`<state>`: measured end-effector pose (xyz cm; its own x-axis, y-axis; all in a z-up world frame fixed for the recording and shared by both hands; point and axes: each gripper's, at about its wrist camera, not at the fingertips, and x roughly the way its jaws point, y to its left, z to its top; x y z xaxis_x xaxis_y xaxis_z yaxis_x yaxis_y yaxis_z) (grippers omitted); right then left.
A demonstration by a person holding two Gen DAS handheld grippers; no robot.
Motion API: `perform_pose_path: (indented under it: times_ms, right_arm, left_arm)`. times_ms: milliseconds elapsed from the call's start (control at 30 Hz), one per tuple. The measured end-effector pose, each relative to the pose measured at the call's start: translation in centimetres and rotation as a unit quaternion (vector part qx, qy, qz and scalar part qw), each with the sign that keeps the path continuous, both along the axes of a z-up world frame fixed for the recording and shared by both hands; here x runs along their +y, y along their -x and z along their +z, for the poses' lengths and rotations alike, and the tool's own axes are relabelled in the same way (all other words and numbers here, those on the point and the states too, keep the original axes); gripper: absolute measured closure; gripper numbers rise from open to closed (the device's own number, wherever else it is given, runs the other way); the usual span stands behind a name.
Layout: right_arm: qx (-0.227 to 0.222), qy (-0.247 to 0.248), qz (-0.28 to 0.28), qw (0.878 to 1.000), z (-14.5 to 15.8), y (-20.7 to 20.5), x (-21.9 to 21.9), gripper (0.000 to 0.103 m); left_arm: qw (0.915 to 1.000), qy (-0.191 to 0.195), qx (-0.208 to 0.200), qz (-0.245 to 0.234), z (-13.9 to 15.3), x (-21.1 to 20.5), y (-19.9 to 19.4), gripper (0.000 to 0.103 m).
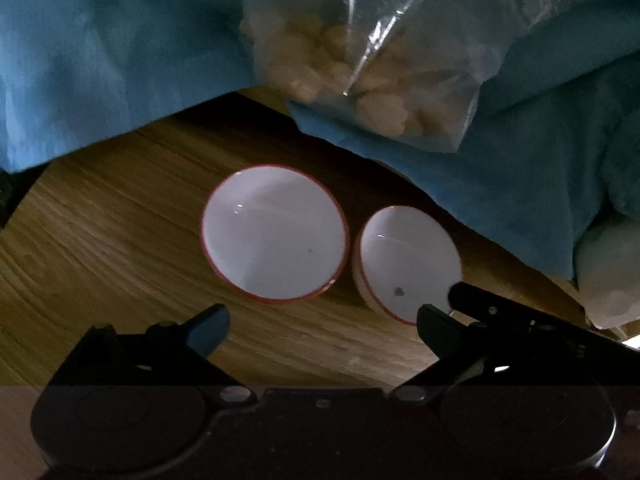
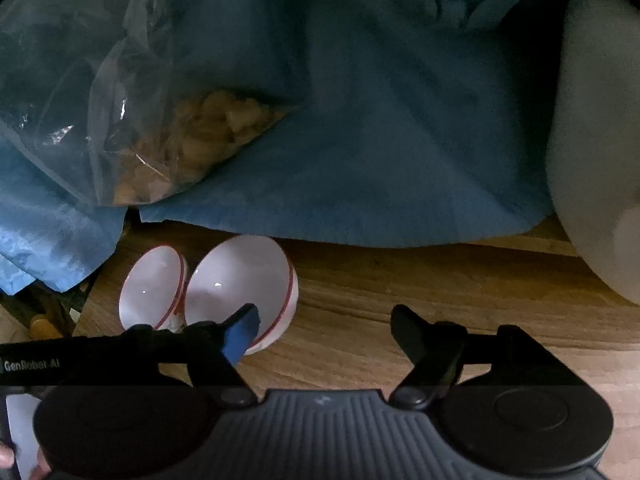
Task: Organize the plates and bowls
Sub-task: 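Move both tools to the larger white red-rimmed bowl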
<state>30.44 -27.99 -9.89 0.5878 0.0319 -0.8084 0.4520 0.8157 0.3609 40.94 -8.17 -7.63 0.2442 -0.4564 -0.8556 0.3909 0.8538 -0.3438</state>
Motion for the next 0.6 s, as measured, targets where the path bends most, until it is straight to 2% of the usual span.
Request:
perform_pose_path:
  times_ms: [267, 367, 433, 533, 600]
  right_arm:
    - [-0.002, -0.006, 0.027, 1.0, -0.5, -1.5, -0.2, 0.038]
    - [-0.002, -0.008, 0.035, 0.999, -0.7, -2.0, -0.2, 0.044]
    - [-0.004, -0.011, 0.039, 0.999, -0.8, -2.2, -0.2, 0.046]
    - [-0.006, -0.018, 0.038, 0.999, -1.1, -2.3, -0.3, 0.051]
    - [-0.008, -0.022, 0.039, 0.999, -1.3, -2.3, -0.4, 0.056]
  left_arm:
    - [0.9985, 0.026, 0.008, 0.047, -0.8, -0.8, 0.6, 0.014]
    - [0.9974, 0.035, 0.02, 0.06, -1.3, -1.0, 0.7, 0.027]
    - [0.9967, 0.042, 0.025, 0.065, -1.5, -0.9, 0.8, 0.03]
    - [0.9966, 0.046, 0.02, 0.066, -1.6, -1.2, 0.7, 0.039]
    - [0.9965, 0.046, 0.016, 0.068, -1.7, -1.3, 0.8, 0.048]
